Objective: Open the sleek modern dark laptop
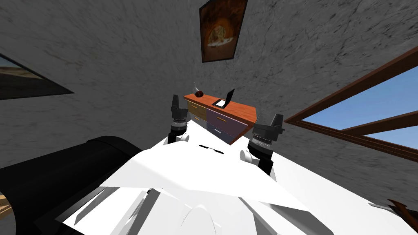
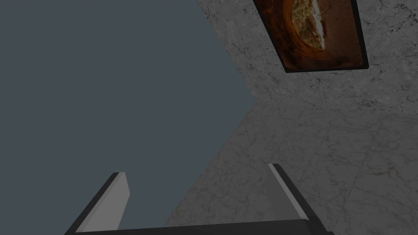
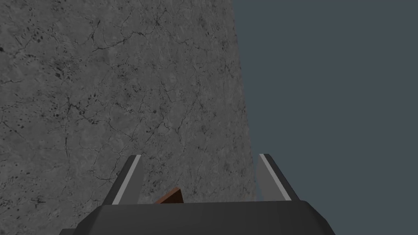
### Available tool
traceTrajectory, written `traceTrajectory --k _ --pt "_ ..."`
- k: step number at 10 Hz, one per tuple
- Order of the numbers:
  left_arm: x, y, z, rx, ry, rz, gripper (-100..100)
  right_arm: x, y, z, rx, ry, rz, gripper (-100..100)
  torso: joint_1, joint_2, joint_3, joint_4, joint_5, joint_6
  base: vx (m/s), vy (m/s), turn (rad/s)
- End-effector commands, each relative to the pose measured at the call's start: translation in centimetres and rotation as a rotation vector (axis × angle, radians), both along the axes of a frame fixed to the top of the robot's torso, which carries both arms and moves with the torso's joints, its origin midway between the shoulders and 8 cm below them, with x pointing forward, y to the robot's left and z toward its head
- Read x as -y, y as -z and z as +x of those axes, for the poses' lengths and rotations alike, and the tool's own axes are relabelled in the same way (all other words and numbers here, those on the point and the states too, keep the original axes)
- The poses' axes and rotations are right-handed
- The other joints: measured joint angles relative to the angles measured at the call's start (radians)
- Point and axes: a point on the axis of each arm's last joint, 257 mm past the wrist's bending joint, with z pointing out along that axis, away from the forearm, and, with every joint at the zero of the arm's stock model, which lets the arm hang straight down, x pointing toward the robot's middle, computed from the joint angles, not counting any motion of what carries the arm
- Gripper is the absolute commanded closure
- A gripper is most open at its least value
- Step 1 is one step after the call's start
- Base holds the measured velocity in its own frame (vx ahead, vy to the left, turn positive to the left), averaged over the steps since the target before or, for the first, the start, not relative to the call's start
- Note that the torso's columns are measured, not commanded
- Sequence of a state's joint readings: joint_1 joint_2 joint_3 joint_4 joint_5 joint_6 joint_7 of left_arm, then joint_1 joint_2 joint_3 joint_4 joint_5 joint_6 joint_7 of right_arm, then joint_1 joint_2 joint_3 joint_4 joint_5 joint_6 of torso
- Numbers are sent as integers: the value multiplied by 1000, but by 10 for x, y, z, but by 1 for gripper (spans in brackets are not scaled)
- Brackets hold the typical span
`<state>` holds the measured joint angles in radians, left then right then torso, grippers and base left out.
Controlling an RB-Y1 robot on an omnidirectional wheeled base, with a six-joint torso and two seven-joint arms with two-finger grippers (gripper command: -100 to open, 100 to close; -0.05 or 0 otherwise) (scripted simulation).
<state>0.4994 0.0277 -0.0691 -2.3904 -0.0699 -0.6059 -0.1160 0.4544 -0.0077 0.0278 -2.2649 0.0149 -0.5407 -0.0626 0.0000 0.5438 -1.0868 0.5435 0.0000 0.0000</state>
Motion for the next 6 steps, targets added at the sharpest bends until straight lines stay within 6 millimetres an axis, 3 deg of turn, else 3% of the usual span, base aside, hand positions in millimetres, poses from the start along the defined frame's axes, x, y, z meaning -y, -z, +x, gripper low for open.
traceTrajectory --k 1,2,3,6 --pt "0 0 0 0 0 0 0 0 0 0 0 0 0 0 0 74 -148 74 0 0 0 0 0" --pt "0 0 0 0 0 0 0 -3 3 2 -14 -4 -41 -100 0 148 -295 148 0 0 26 20 -26" --pt "0 0 0 0 0 0 0 -5 6 4 -26 -5 -74 -100 1 180 -365 180 0 0 44 49 -35" --pt "0 0 0 -1 0 0 0 -8 19 12 -74 6 -197 -100 2 192 -390 193 1 0 73 85 -53"
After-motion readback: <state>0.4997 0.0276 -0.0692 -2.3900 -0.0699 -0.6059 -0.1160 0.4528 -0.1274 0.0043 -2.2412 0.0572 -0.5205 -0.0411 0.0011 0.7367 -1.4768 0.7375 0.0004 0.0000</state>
